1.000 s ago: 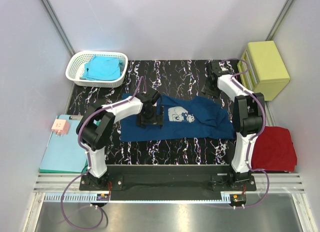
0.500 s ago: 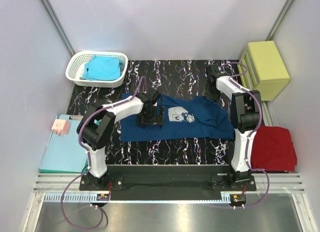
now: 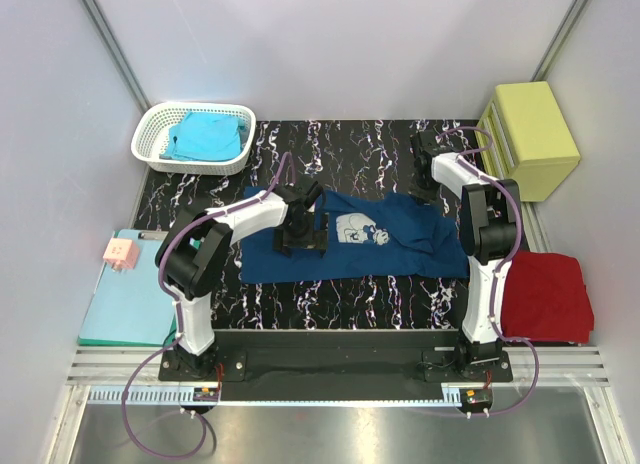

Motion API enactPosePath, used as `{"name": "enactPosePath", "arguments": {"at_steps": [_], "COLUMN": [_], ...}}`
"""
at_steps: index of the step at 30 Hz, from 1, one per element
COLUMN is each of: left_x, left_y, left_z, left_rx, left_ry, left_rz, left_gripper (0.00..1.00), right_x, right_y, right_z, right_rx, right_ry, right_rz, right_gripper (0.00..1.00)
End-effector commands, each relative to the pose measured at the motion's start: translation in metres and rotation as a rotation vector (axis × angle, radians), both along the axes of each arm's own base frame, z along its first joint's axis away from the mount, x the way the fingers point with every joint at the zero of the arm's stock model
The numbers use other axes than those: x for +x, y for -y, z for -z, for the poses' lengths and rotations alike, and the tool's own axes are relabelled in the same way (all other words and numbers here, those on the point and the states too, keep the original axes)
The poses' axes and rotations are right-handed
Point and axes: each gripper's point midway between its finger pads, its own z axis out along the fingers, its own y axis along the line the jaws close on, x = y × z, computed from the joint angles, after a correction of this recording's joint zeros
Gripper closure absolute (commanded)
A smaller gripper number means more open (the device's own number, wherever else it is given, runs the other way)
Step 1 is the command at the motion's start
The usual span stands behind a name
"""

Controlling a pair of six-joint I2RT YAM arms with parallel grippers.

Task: Fold and stack the t-shirts
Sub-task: Grap the side of the flattened tshirt furthest away from the robot with both arms

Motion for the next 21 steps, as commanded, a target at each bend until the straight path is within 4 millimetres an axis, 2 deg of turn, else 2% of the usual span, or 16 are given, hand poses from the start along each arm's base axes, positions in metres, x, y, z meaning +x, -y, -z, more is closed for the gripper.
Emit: {"name": "enactPosePath", "arguments": {"at_steps": [1,3,6,9,10,12,13,15,16,18,19,21], "left_x": [-0.018,-0.019,-0.020,-0.020,-0.020,-0.020,-0.019,-0.018,-0.016,-0.015,-0.013,-0.012], "left_y": [0.016,0.015,0.014,0.014,0.014,0.014,0.014,0.014,0.015,0.015,0.017,0.017], "left_z": [0.033,0.033,0.033,0.032,0.032,0.030,0.030,0.028,0.027,0.024,0.023,0.022], "left_rx": [-0.045,-0.044,-0.044,-0.043,-0.044,-0.047,-0.046,-0.046,-0.047,-0.051,-0.054,-0.054], "left_ry": [-0.082,-0.086,-0.084,-0.083,-0.082,-0.079,-0.075,-0.067,-0.062,-0.055,-0.050,-0.044], "left_rz": [0.030,0.028,0.027,0.026,0.026,0.025,0.024,0.024,0.024,0.025,0.024,0.025], "left_gripper": [0.01,0.01,0.01,0.01,0.01,0.01,0.01,0.01,0.01,0.01,0.01,0.01], "right_x": [0.000,-0.001,-0.001,0.001,0.003,0.005,0.007,0.007,0.006,0.002,0.001,-0.005], "right_y": [0.002,0.001,0.003,0.008,0.009,0.009,0.013,0.015,0.016,0.018,0.018,0.020], "right_z": [0.003,0.002,-0.003,-0.021,-0.036,-0.053,-0.071,-0.091,-0.110,-0.127,-0.142,-0.153], "right_rx": [-0.005,-0.004,-0.009,-0.023,-0.030,-0.037,-0.039,-0.042,-0.040,-0.042,-0.037,-0.038], "right_ry": [-0.011,-0.009,0.002,0.041,0.078,0.115,0.155,0.191,0.230,0.256,0.288,0.301], "right_rz": [0.007,0.007,0.014,0.028,0.034,0.034,0.044,0.049,0.054,0.056,0.055,0.052], "right_gripper": [0.95,0.99,1.00,1.00,1.00,1.00,1.00,1.00,1.00,1.00,1.00,1.00]}}
